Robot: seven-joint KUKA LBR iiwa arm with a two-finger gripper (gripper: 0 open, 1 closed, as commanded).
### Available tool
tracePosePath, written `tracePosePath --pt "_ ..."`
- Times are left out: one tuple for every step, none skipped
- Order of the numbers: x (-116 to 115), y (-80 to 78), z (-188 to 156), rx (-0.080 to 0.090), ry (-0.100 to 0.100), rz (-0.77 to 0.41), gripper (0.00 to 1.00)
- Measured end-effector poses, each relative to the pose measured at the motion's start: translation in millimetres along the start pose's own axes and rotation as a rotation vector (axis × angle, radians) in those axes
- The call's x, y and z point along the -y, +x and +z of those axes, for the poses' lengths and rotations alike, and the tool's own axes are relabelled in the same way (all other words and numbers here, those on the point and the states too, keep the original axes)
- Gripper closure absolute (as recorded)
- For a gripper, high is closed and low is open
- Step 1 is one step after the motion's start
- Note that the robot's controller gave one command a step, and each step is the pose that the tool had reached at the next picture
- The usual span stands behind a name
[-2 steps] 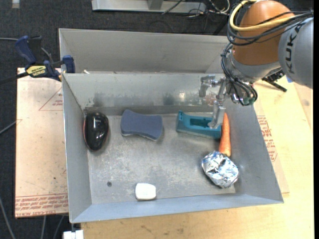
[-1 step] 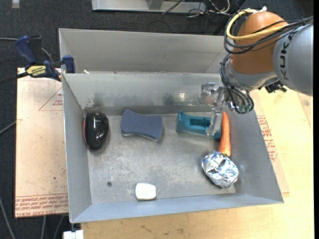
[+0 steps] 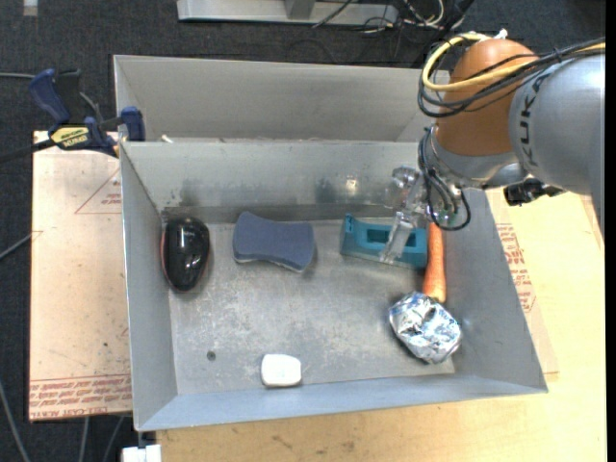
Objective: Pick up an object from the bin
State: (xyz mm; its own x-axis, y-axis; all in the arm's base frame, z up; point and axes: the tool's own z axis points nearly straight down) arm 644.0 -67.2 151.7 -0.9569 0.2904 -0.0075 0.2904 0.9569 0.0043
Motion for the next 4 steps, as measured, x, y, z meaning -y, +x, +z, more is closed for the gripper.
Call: tracePosePath --pt "3 7.1 51 -0.002 0.001 -0.104 0.0" --pt "16 13.3 81 0.004 -0.004 0.253 1.0" --pt "16 13.3 81 0.004 -0.003 0.252 1.0" --pt "26 11.6 -77 0.004 -0.003 0.259 1.0"
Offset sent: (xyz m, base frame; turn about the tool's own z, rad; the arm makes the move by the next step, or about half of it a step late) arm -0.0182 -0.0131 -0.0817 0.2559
